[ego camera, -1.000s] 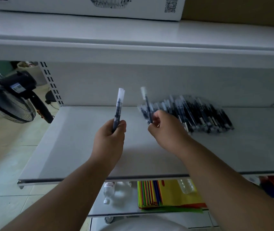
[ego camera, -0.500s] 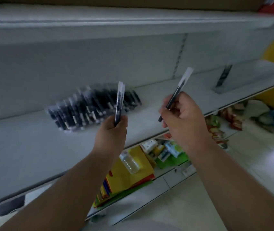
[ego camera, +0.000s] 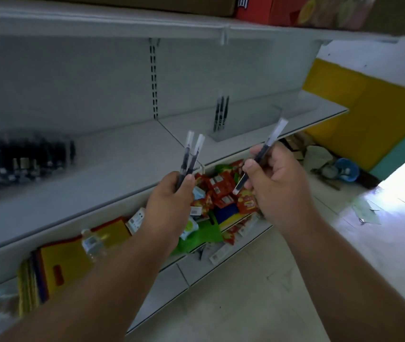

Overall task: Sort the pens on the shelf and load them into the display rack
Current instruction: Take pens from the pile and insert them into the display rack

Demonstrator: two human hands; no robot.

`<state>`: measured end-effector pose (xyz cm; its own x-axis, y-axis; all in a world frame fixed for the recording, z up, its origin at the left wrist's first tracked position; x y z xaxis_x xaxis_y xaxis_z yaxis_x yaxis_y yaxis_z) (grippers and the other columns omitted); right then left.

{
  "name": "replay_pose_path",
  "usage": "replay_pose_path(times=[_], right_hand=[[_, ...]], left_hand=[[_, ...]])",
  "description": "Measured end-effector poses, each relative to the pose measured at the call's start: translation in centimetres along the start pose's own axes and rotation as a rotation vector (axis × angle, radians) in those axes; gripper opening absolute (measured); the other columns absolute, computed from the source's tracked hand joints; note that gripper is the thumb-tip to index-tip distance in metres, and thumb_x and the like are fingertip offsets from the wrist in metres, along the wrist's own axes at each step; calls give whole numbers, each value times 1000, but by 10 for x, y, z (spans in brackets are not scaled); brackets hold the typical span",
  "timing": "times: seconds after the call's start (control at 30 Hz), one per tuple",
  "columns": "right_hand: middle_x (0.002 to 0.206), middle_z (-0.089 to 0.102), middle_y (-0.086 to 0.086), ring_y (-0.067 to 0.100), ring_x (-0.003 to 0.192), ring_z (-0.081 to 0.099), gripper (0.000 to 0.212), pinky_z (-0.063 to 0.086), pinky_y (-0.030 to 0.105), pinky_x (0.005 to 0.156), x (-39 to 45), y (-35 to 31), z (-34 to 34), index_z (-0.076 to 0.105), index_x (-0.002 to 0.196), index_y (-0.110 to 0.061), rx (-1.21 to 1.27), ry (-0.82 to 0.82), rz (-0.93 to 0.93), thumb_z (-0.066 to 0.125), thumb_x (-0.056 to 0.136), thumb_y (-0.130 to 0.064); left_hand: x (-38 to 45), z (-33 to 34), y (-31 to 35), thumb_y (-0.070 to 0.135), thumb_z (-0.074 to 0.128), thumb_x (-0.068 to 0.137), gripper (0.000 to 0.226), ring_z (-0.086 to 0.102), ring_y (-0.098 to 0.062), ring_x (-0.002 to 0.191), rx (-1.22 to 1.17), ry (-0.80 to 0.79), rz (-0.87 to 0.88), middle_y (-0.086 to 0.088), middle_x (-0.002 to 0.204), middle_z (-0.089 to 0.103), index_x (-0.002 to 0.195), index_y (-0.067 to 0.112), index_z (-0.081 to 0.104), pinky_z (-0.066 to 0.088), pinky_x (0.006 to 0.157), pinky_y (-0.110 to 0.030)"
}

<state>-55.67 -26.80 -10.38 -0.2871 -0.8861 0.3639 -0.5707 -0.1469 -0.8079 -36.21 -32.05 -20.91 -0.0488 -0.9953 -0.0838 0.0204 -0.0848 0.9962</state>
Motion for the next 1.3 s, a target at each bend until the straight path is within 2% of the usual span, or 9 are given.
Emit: replay_pose_path(times=[0.1, 0.2, 0.37, 0.53, 0.7, 0.87, 1.03, 1.1, 1.3], right_hand=[[83, 68, -9, 10, 74, 68, 18, 59, 43, 73, 29, 23, -4, 51, 98, -39, 29, 5, 1, 62, 94, -26], [84, 70, -10, 8, 67, 67, 5, 57, 38, 69, 60, 37, -5, 51, 96, -33, 42, 22, -16, 51, 99, -29], [77, 67, -7, 3, 67, 64, 15, 56, 42, 67, 109, 58, -18, 57, 95, -27, -57, 46, -19, 46, 101, -35], [74, 67, -2, 19, 70, 65, 13, 55, 48, 66, 160, 88, -29, 62, 91, -26, -85, 57, -20, 54, 97, -35], [79, 67, -6, 9, 74, 65, 7, 53, 30, 68, 227, 105, -15, 63, 92, -14, -18, -3, -143, 64, 93, -21], [82, 68, 4, 20, 79, 65, 17, 55, 37, 72, 295, 120, 21, 61, 92, -10, 7, -200, -225, 61, 95, -27], [84, 66, -10, -1, 79, 61, 10, 43, 5, 63, 327, 118, 47, 62, 93, -14, 15, -357, -347, 61, 95, -24], [83, 63, -15, -8, 77, 58, 10, 40, 1, 63, 334, 115, 51, 63, 96, -11, 33, -393, -399, 61, 95, -21], [83, 67, 2, 16, 75, 62, 14, 50, 27, 69, 344, 111, 64, 60, 91, -11, 23, -493, -466, 60, 95, -24]], left_hand=[[20, 15, -2, 40, 49, 100, 27, 38, -14, 50, 24, 54, -3, 9, 55, 47, 79, 34, 64, 33, 52, -31], [51, 29, 5, 36, 49, 101, 29, 41, -15, 50, 26, 85, 19, 9, 54, 50, 79, 29, 66, 35, 54, -28], [108, 70, 18, 36, 47, 101, 28, 39, -14, 50, 26, 64, 20, 6, 60, 50, 83, 23, 65, 32, 55, -29], [141, 101, 16, 30, 48, 102, 27, 34, -14, 48, -20, 72, -16, 7, 57, 44, 83, 18, 63, 30, 52, -28], [168, 106, 16, 22, 49, 101, 27, 28, -13, 46, -117, 217, -17, 3, 55, 40, 79, 14, 63, 22, 50, -28], [182, 108, 11, 20, 48, 102, 27, 28, -11, 45, -215, 452, -5, 4, 54, 40, 80, 13, 62, 22, 48, -26], [181, 122, 5, 17, 46, 103, 25, 29, -9, 46, -280, 618, 22, 5, 54, 39, 85, 11, 62, 22, 46, -27], [178, 124, 1, 17, 47, 103, 25, 30, -8, 47, -284, 671, 31, 5, 54, 39, 84, 11, 63, 23, 46, -26], [174, 129, -2, 17, 48, 102, 25, 27, -11, 48, -257, 756, 33, 4, 55, 37, 84, 11, 63, 19, 48, -29]])
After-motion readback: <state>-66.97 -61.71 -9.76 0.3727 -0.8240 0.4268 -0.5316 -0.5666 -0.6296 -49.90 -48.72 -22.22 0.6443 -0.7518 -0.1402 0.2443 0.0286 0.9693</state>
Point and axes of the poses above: each hand's wrist, its own x-axis towards the middle knuckle, its own z-axis out of the palm, y = z × x, the point moved 9 cm from there along x, towards the middle knuckle
